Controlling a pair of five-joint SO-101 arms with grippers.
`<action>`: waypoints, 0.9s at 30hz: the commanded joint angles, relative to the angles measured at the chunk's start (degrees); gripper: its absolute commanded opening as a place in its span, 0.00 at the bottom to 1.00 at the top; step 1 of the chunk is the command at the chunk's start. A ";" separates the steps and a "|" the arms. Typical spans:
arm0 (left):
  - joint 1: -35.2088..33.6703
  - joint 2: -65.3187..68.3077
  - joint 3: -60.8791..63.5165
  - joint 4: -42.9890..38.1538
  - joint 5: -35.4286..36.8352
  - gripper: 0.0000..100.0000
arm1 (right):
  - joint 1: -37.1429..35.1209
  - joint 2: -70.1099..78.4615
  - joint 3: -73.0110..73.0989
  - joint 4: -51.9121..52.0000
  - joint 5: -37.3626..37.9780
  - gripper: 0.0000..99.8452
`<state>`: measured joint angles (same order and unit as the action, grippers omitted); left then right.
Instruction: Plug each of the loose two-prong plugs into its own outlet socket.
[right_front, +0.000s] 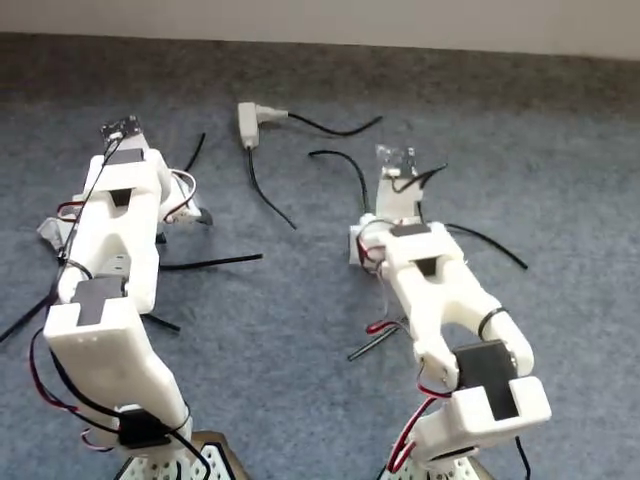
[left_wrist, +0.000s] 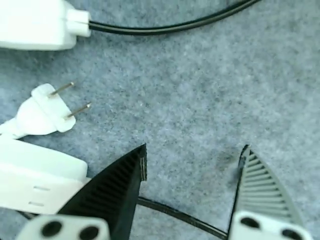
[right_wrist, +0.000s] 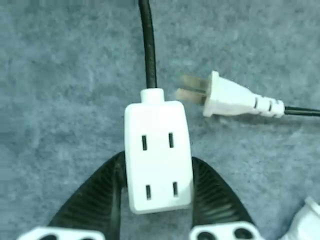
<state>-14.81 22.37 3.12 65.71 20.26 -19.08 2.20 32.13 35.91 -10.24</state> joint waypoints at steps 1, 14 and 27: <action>-0.13 -3.21 -0.22 -0.70 0.53 0.29 | -0.84 -1.36 -15.60 11.82 -10.02 0.04; -0.48 -3.21 -0.40 -0.79 0.53 0.29 | -15.43 -1.27 -28.09 29.58 -40.18 0.04; -6.99 -3.21 -0.22 -4.48 13.54 0.22 | -27.30 1.89 -28.62 25.45 -53.27 0.08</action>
<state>-20.97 22.37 3.12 62.02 32.31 -47.38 2.81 6.46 64.13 -61.93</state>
